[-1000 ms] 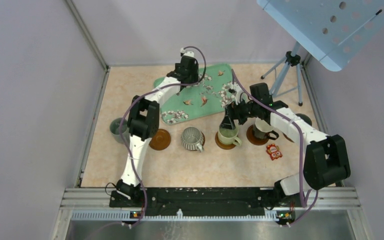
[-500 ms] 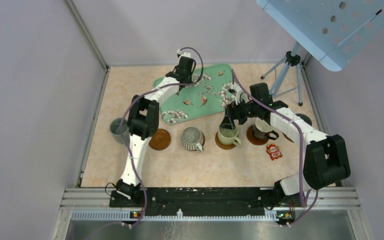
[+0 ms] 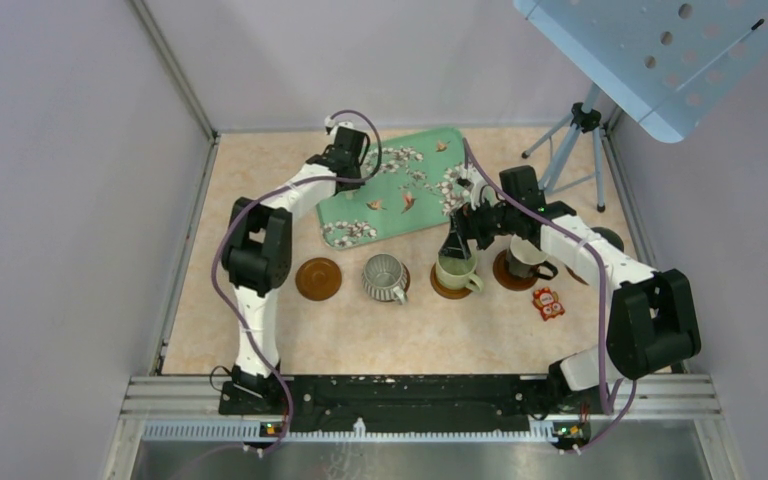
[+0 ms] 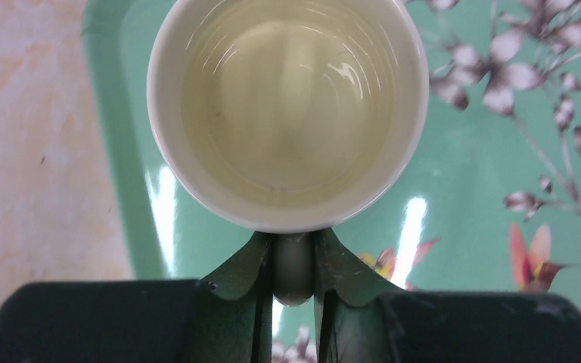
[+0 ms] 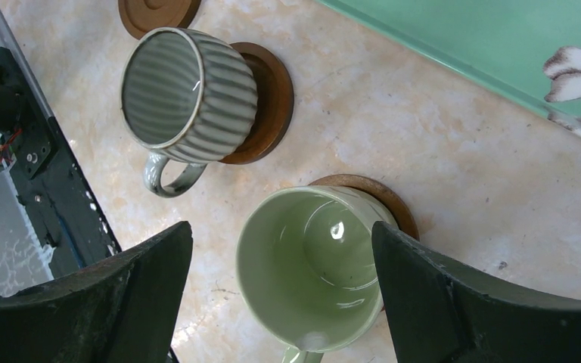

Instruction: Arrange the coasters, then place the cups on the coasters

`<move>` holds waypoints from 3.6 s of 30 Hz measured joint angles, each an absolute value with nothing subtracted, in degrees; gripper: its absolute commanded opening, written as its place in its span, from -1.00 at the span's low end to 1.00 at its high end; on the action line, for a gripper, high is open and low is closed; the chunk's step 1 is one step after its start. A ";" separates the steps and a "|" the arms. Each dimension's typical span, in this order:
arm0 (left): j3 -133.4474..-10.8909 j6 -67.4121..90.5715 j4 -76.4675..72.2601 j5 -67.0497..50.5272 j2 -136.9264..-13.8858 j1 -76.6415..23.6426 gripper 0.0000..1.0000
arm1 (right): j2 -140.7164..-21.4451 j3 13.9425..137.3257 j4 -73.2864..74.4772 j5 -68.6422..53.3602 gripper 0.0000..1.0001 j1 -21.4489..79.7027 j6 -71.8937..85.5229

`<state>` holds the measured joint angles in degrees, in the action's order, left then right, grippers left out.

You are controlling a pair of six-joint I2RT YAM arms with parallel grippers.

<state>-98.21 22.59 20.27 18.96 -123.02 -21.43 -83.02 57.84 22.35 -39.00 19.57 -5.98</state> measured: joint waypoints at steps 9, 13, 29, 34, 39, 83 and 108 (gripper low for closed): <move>-87.15 26.52 22.39 19.00 -110.00 -21.19 -1.00 | -83.02 57.84 22.37 -39.11 0.73 19.57 -5.98; -85.14 28.53 23.31 19.16 -104.55 -21.19 -1.00 | -83.02 57.84 22.37 -39.07 0.73 19.57 -5.98; -67.40 33.45 33.78 17.58 -80.27 -17.10 -1.00 | -83.05 57.84 22.37 -39.00 0.74 19.57 -6.35; -60.64 33.63 37.43 15.11 -73.76 -16.16 -1.00 | -83.70 57.87 22.39 -39.00 0.73 19.57 -6.37; -55.51 34.22 41.06 11.68 -67.42 -16.27 -1.00 | -84.88 58.61 22.65 -38.94 0.73 19.55 -6.42; -46.83 35.97 41.17 3.99 -64.60 -18.85 -0.69 | -85.95 58.63 23.62 -38.83 0.74 19.31 -6.92; -44.12 32.08 38.70 -2.87 -63.83 -20.40 0.97 | -85.95 58.63 23.40 -38.33 0.74 19.31 -6.31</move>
